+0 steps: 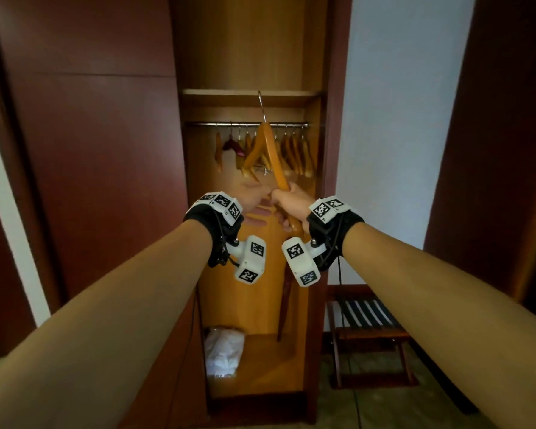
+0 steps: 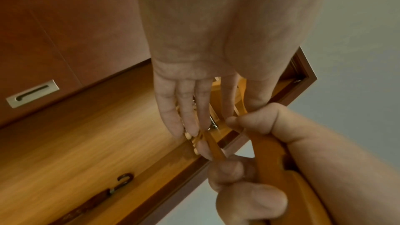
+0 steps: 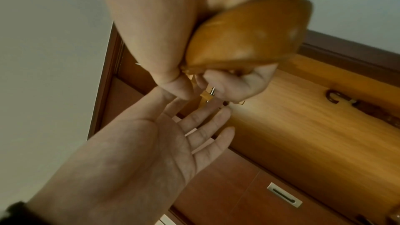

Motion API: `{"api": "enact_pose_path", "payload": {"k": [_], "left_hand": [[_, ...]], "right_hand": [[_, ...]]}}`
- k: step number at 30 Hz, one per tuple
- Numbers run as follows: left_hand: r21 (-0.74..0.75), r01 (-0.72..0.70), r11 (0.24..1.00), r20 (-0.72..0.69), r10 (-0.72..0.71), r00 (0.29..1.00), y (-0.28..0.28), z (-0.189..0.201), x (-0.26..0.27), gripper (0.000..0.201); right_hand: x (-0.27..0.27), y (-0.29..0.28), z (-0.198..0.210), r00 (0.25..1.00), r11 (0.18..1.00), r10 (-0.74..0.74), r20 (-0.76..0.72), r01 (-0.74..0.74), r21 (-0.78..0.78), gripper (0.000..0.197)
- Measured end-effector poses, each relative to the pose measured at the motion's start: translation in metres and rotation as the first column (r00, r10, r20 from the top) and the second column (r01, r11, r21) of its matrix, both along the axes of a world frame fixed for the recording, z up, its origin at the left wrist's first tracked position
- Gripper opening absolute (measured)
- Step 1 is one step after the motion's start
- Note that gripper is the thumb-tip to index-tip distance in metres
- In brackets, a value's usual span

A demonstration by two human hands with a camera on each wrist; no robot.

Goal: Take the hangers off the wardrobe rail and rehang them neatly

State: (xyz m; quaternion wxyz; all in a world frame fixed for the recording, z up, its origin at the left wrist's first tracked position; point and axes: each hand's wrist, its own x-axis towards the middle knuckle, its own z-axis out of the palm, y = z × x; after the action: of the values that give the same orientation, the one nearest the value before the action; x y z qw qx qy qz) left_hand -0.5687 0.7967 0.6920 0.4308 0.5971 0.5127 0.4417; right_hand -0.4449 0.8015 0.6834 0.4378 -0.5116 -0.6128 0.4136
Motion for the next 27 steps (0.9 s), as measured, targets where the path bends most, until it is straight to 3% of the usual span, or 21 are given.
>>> {"api": "enact_pose_path", "payload": {"k": [4,13,23,27], "left_hand": [[0.021,-0.028,0.999,-0.061,0.029,0.998,0.031,0.008,-0.027,0.028],[0.049,-0.042,0.998,-0.137,0.049,0.989,0.133,0.009,-0.096,0.023],[0.115,-0.085,0.99,-0.061,0.093,0.994,0.244,0.034,-0.185,0.017],[0.043,-0.063,0.997,-0.011,0.064,0.998,0.273,0.034,-0.21,0.023]], "right_hand": [[-0.019,0.039,0.006,0.998,0.998,0.06,-0.02,-0.06,0.001,0.019],[-0.08,0.142,0.004,0.996,0.997,0.076,-0.048,-0.075,0.009,0.029],[-0.157,0.247,0.032,0.998,0.997,-0.053,-0.034,0.054,0.046,0.019],[-0.184,0.277,0.029,0.997,0.997,-0.065,-0.028,0.066,0.04,0.02]]}}
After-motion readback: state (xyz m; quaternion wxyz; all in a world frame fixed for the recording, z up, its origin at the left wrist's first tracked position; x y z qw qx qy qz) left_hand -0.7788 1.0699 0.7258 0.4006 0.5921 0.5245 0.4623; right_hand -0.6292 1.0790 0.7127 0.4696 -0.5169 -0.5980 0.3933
